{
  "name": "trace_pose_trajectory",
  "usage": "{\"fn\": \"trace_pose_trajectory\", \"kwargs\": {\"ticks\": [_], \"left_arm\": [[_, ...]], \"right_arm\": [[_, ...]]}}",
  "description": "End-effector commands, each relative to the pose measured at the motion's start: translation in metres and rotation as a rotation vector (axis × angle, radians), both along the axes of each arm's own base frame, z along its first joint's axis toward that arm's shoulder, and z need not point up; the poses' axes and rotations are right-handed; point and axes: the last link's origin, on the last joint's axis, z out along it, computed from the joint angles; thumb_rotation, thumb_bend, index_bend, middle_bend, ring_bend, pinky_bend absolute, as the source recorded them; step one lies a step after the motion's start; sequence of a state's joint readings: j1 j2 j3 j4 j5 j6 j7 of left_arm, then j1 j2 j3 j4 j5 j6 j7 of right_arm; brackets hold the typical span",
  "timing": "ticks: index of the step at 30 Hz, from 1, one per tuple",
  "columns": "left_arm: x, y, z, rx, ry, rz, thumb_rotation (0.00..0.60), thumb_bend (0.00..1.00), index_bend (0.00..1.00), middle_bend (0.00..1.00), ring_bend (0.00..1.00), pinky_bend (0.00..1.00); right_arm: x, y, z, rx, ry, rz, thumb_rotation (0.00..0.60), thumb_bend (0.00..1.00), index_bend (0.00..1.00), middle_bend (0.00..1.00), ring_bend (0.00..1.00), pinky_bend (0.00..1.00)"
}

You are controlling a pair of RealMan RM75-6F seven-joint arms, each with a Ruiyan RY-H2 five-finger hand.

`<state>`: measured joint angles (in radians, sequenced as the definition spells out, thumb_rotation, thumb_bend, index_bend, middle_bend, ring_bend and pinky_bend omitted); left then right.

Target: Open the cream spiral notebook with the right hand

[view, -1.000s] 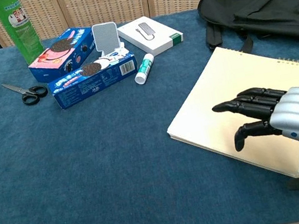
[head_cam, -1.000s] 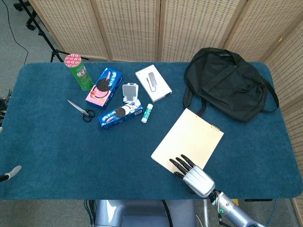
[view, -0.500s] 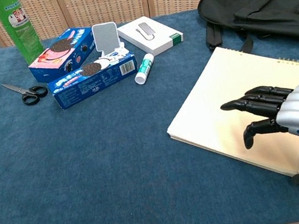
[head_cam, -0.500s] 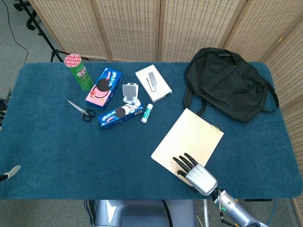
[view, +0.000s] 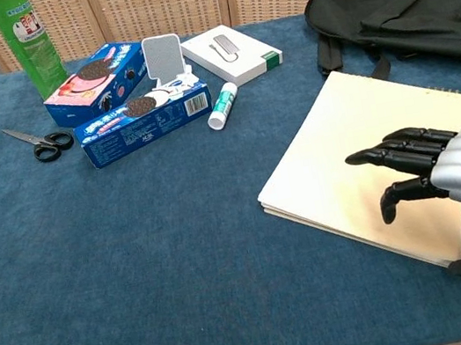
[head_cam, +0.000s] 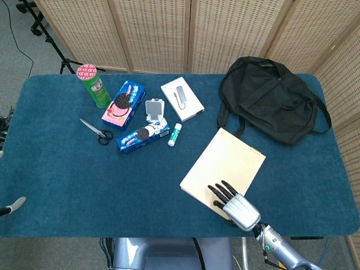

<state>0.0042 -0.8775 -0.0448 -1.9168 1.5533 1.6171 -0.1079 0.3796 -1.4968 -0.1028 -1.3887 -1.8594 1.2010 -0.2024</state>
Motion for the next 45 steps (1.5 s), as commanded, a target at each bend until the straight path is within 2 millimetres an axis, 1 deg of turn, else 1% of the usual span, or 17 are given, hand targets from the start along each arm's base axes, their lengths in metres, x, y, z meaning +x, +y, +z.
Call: {"fn": "trace_pose_trajectory", "kwargs": {"ticks": [1, 3, 8, 16, 22, 24, 28, 30, 37, 42, 45], "left_arm": [[-0.0001, -0.0001, 0.0002, 0.0, -0.001, 0.0, 0.6, 0.0, 0.0, 0.0, 0.0, 0.0], [-0.0001, -0.0002, 0.0002, 0.0, -0.002, 0.0, 0.6, 0.0, 0.0, 0.0, 0.0, 0.0], [-0.0001, -0.0003, 0.0004, 0.0, -0.002, -0.001, 0.6, 0.0, 0.0, 0.0, 0.0, 0.0], [0.0, -0.0001, -0.0001, -0.001, 0.001, 0.0, 0.6, 0.0, 0.0, 0.0, 0.0, 0.0], [0.0001, -0.0002, -0.0003, -0.002, 0.0, 0.0, 0.6, 0.0, 0.0, 0.0, 0.0, 0.0], [0.0, -0.0002, -0.0002, -0.003, 0.0, 0.0, 0.6, 0.0, 0.0, 0.0, 0.0, 0.0], [-0.0001, -0.0002, 0.0, -0.002, -0.001, 0.0, 0.6, 0.0, 0.0, 0.0, 0.0, 0.0], [0.0, -0.0002, -0.0001, -0.003, -0.001, 0.0, 0.6, 0.0, 0.0, 0.0, 0.0, 0.0], [-0.0001, -0.0004, 0.0004, -0.002, -0.005, -0.001, 0.6, 0.0, 0.0, 0.0, 0.0, 0.0], [-0.0001, -0.0004, 0.0005, -0.003, -0.004, -0.002, 0.6, 0.0, 0.0, 0.0, 0.0, 0.0], [0.0, -0.0005, 0.0001, -0.004, -0.004, -0.002, 0.6, 0.0, 0.0, 0.0, 0.0, 0.0]], "right_arm": [[-0.0004, 0.0, -0.0005, -0.004, 0.006, 0.006, 0.6, 0.25, 0.39, 0.0, 0.0, 0.0], [-0.0008, -0.0003, -0.0012, -0.009, 0.011, 0.01, 0.6, 0.27, 0.4, 0.0, 0.0, 0.0], [-0.0021, -0.0008, -0.0034, -0.021, 0.029, 0.024, 0.6, 0.38, 0.41, 0.0, 0.0, 0.0], [-0.0056, -0.0018, -0.0055, -0.037, 0.051, 0.03, 0.6, 0.39, 0.42, 0.0, 0.0, 0.0], [-0.0076, -0.0032, -0.0063, -0.046, 0.064, 0.025, 0.6, 0.39, 0.48, 0.0, 0.0, 0.0], [-0.0079, -0.0038, -0.0067, -0.048, 0.063, 0.021, 0.6, 0.41, 0.5, 0.0, 0.0, 0.0], [-0.0063, -0.0049, -0.0074, -0.053, 0.046, 0.017, 0.6, 0.46, 0.58, 0.0, 0.0, 0.0], [-0.0057, -0.0053, -0.0079, -0.059, 0.035, 0.02, 0.6, 0.47, 0.62, 0.01, 0.0, 0.0], [-0.0042, -0.0042, -0.01, -0.06, 0.008, 0.038, 0.6, 0.58, 0.68, 0.04, 0.0, 0.0], [-0.0008, -0.0028, -0.009, -0.063, -0.009, 0.07, 0.6, 0.66, 0.68, 0.04, 0.0, 0.0], [0.0018, -0.0019, -0.0084, -0.056, -0.014, 0.084, 0.6, 0.72, 0.68, 0.05, 0.0, 0.0]]}}
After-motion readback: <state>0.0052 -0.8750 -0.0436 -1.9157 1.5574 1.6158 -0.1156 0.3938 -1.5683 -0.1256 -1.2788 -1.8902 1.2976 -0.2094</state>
